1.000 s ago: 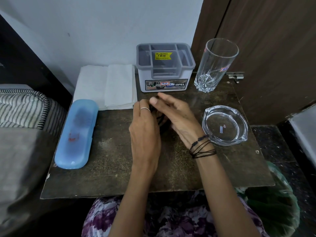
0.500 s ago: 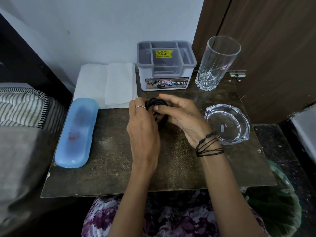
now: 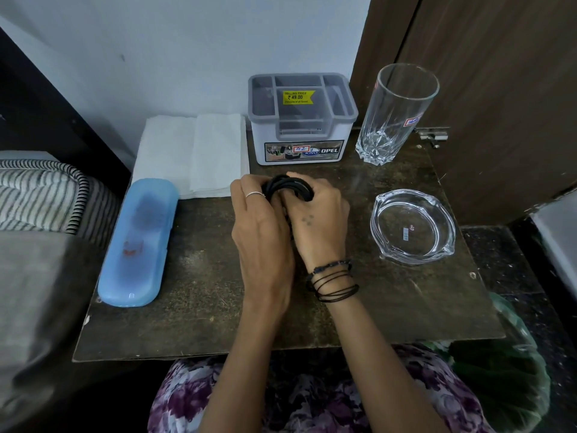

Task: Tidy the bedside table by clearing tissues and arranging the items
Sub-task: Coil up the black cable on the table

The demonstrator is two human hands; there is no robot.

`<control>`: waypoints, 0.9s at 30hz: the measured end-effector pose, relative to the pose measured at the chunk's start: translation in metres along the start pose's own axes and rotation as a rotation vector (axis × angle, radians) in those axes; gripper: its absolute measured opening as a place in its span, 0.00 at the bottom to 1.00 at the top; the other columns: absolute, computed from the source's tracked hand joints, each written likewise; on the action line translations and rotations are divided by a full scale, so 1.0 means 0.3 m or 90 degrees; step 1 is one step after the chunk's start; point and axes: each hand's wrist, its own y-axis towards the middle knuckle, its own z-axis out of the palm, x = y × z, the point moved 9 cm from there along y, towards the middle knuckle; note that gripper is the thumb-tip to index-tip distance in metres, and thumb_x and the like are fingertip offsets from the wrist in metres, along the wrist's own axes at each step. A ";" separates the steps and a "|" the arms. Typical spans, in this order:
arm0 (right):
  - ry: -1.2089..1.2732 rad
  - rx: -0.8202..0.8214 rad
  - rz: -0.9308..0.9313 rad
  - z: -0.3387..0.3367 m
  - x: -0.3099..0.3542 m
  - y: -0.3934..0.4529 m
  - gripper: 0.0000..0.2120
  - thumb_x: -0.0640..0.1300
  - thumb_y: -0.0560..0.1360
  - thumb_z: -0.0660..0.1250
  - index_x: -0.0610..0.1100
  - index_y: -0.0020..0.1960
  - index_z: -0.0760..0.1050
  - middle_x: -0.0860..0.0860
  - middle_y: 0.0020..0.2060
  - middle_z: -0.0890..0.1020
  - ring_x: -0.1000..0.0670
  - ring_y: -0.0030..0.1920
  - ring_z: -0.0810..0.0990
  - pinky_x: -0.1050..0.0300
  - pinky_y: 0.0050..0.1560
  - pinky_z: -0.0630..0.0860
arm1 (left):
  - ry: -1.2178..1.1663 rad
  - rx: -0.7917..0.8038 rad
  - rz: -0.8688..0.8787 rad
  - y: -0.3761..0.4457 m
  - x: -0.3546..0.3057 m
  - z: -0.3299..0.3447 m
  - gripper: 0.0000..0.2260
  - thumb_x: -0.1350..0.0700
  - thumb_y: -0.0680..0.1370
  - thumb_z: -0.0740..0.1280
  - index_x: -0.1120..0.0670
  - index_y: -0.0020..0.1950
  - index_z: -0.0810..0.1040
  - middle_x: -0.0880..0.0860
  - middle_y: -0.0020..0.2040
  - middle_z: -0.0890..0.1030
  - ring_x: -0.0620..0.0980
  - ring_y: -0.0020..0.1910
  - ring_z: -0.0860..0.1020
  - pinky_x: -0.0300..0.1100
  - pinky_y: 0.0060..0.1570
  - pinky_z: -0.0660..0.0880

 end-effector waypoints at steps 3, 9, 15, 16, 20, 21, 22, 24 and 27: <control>0.016 -0.011 -0.021 -0.006 0.007 -0.002 0.13 0.38 0.69 0.67 0.46 0.52 0.82 0.49 0.46 0.83 0.53 0.47 0.80 0.65 0.50 0.74 | -0.033 0.011 -0.052 0.004 0.033 0.005 0.03 0.60 0.77 0.58 0.54 0.50 0.66 0.51 0.47 0.73 0.30 0.40 0.70 0.27 0.36 0.65; 0.034 0.113 -0.091 0.014 0.026 0.018 0.19 0.35 0.64 0.67 0.53 0.50 0.74 0.50 0.32 0.81 0.56 0.31 0.75 0.62 0.35 0.73 | -0.031 0.012 -0.099 0.035 0.085 -0.001 0.03 0.62 0.77 0.61 0.57 0.50 0.71 0.56 0.48 0.75 0.48 0.45 0.71 0.32 0.40 0.63; 0.196 0.307 -0.056 0.028 -0.004 0.033 0.25 0.30 0.66 0.68 0.55 0.54 0.70 0.41 0.44 0.84 0.45 0.45 0.82 0.45 0.51 0.79 | -0.257 0.143 -0.264 0.029 0.140 0.057 0.06 0.57 0.73 0.63 0.50 0.37 0.75 0.45 0.33 0.79 0.42 0.34 0.76 0.36 0.37 0.72; 0.196 0.327 -0.057 0.028 -0.009 0.032 0.25 0.30 0.67 0.68 0.55 0.54 0.70 0.42 0.44 0.83 0.48 0.45 0.82 0.47 0.51 0.79 | -0.291 0.179 -0.295 0.024 0.148 0.073 0.06 0.57 0.73 0.63 0.49 0.36 0.76 0.46 0.33 0.79 0.44 0.35 0.76 0.40 0.38 0.74; 0.167 0.368 -0.078 0.036 -0.016 0.028 0.23 0.32 0.68 0.69 0.55 0.54 0.70 0.45 0.45 0.83 0.49 0.46 0.81 0.48 0.52 0.79 | -0.372 0.247 -0.402 -0.001 0.169 0.106 0.10 0.60 0.74 0.63 0.48 0.35 0.76 0.47 0.31 0.80 0.42 0.31 0.78 0.34 0.28 0.74; 0.167 0.368 -0.083 0.037 -0.015 0.027 0.22 0.34 0.68 0.70 0.55 0.54 0.70 0.47 0.44 0.83 0.50 0.45 0.82 0.48 0.53 0.79 | -0.386 0.248 -0.421 -0.004 0.172 0.107 0.09 0.60 0.74 0.63 0.49 0.36 0.76 0.46 0.30 0.80 0.41 0.30 0.78 0.34 0.27 0.74; 0.166 0.365 -0.090 0.037 -0.012 0.027 0.21 0.35 0.68 0.70 0.55 0.54 0.71 0.49 0.44 0.83 0.51 0.44 0.82 0.49 0.52 0.79 | -0.396 0.251 -0.437 -0.006 0.175 0.108 0.08 0.60 0.75 0.63 0.49 0.38 0.76 0.45 0.29 0.80 0.40 0.29 0.79 0.34 0.27 0.74; 0.148 0.351 -0.111 0.035 -0.004 0.026 0.18 0.37 0.68 0.71 0.54 0.53 0.72 0.52 0.43 0.84 0.54 0.43 0.82 0.53 0.51 0.79 | -0.409 0.259 -0.468 -0.013 0.180 0.113 0.06 0.59 0.76 0.63 0.50 0.41 0.76 0.45 0.28 0.80 0.39 0.28 0.79 0.37 0.29 0.74; 0.142 0.334 -0.123 0.032 -0.002 0.029 0.17 0.35 0.70 0.69 0.54 0.51 0.74 0.53 0.43 0.82 0.53 0.39 0.84 0.57 0.48 0.80 | -0.427 0.275 -0.513 -0.026 0.189 0.122 0.07 0.59 0.76 0.62 0.50 0.40 0.76 0.45 0.27 0.79 0.40 0.26 0.78 0.39 0.32 0.73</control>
